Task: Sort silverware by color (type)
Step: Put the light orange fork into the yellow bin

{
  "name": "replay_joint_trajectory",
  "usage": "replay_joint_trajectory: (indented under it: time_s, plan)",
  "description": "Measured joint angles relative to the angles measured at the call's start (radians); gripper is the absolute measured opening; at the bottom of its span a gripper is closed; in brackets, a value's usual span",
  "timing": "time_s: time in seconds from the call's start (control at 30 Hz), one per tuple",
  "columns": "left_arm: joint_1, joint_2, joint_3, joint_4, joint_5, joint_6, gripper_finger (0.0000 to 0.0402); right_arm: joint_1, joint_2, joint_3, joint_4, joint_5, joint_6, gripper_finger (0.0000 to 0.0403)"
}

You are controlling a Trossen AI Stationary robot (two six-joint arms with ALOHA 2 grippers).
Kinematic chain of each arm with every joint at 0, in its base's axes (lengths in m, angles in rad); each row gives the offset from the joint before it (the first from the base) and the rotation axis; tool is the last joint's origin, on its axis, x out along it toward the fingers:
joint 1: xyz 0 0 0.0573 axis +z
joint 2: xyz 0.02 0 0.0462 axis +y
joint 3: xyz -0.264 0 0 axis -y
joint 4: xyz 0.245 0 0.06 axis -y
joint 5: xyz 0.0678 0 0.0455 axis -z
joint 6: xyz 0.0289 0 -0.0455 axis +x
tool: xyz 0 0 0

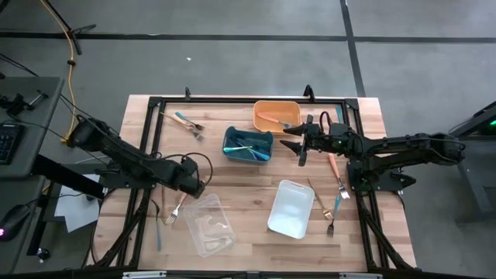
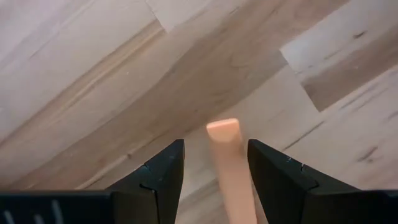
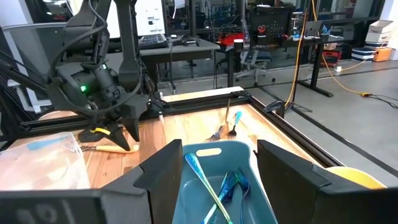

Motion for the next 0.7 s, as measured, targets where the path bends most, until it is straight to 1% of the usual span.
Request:
replay_joint_trajectory:
  time_s: [0.2,0.4,0.5,0.6,0.7]
  plan:
    - [0.001,0.041,0.000,0.014,0.041,0.001,0.0168,0.000,0.000,0.000,-0.006,-0.003,0.002,0.0201]
    - [0.000,0.085,0.004,0.040,0.035,0.035,0.0168,0.000,0.000,0.000,-0.007,-0.003,0.025,0.0201]
    - [0.000,0.097,0.005,0.028,0.036,0.035,0.0166,0.000,0.000,0.000,-0.007,-0.002,0.025,0.0201]
    - [0.000,0.099,0.004,0.005,0.038,0.025,0.0148,0.000,0.000,0.000,-0.007,-0.002,0.025,0.0201]
    - [0.000,0.100,0.005,0.004,0.037,0.025,0.0108,0.000,0.000,0.000,-0.007,-0.002,0.025,0.0201]
